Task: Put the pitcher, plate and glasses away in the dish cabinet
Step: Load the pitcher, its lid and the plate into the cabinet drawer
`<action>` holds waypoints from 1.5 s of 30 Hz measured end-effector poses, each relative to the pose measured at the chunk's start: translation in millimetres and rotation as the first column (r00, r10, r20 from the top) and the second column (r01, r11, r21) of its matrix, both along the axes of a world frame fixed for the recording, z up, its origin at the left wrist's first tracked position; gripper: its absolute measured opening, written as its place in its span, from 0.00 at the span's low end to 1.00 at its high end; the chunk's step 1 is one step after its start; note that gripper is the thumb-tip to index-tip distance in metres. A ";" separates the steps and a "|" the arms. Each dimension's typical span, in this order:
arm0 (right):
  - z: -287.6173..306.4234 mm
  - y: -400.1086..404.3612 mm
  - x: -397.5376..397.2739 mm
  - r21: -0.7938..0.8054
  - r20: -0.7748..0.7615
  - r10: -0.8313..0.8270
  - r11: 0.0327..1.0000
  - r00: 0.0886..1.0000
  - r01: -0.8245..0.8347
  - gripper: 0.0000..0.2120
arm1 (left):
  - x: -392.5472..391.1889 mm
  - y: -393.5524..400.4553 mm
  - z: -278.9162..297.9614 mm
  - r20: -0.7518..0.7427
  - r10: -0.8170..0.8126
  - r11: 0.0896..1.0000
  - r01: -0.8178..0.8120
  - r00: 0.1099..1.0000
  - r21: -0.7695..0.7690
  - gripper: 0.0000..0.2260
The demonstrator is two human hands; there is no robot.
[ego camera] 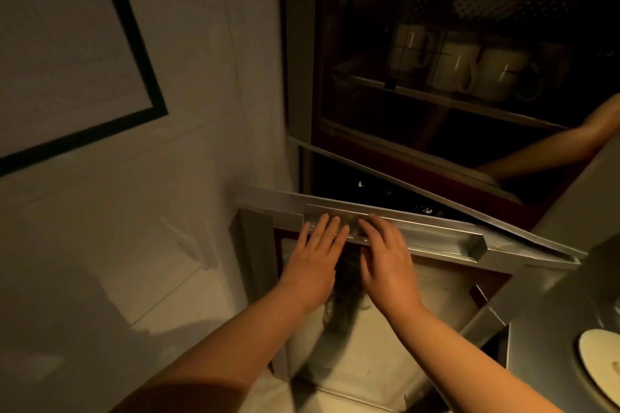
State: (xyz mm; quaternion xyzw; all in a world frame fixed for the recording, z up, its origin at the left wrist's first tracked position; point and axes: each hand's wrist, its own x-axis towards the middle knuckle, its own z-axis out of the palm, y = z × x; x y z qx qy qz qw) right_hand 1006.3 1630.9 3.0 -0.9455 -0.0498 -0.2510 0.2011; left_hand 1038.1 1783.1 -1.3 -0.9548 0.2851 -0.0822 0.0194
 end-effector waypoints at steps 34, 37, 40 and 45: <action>17.0 2.0 -77.9 0.080 -0.085 -0.396 0.912 0.914 0.402 0.18 | -6.6 -21.7 43.2 -0.348 -0.724 0.683 0.692 0.596 -0.235 0.32; 18.7 2.2 -90.5 0.079 -0.100 -0.416 0.902 0.904 0.424 0.19 | -24.7 -26.0 37.7 -0.340 -0.724 0.688 0.666 0.600 -0.289 0.31; 21.4 0.4 -104.3 0.058 -0.147 -0.445 0.888 0.884 0.457 0.19 | -41.1 -31.1 35.8 -0.366 -0.730 0.682 0.649 0.577 -0.337 0.31; 29.6 -7.7 -129.2 0.017 -0.197 -0.455 0.884 0.868 0.467 0.20 | -55.1 -40.8 38.3 -0.406 -0.766 0.634 0.688 0.498 -0.353 0.29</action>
